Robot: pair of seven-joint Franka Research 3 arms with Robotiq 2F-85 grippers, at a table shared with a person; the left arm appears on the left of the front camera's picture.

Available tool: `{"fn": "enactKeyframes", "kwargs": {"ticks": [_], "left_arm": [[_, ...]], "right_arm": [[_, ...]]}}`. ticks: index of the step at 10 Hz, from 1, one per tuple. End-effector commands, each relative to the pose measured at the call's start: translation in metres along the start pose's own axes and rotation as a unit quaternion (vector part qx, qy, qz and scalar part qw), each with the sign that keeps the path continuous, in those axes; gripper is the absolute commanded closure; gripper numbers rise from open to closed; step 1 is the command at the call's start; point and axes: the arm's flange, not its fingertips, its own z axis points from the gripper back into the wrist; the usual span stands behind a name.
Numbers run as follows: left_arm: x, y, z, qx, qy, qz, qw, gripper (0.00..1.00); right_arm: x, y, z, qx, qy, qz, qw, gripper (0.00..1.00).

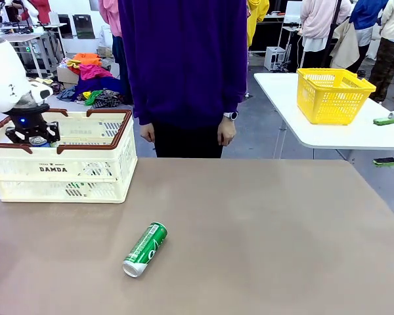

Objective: Place the drinks into the Shopping basket.
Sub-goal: Pick up one drink and place it into the Shopping basket.

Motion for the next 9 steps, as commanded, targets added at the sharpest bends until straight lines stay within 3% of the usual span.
{"fn": "enactKeyframes", "kwargs": {"ticks": [1,2,7,9], "left_arm": [[0.007,0.001,0.008,0.001,0.009,-0.004,1.0,0.59],[0.007,0.001,0.008,0.001,0.009,-0.005,1.0,0.0],[0.008,0.011,0.03,-0.018,-0.012,0.007,1.0,0.0],[0.011,0.035,0.081,-0.09,-0.016,0.003,0.996,0.0]], "right_arm": [[0.0,0.002,0.0,0.007,-0.001,0.007,1.0,0.0],[0.0,0.002,0.0,0.007,-0.001,0.007,1.0,0.0],[0.0,0.002,0.0,0.007,-0.001,0.007,1.0,0.0],[0.0,0.002,0.0,0.007,-0.001,0.007,1.0,0.0]]}}
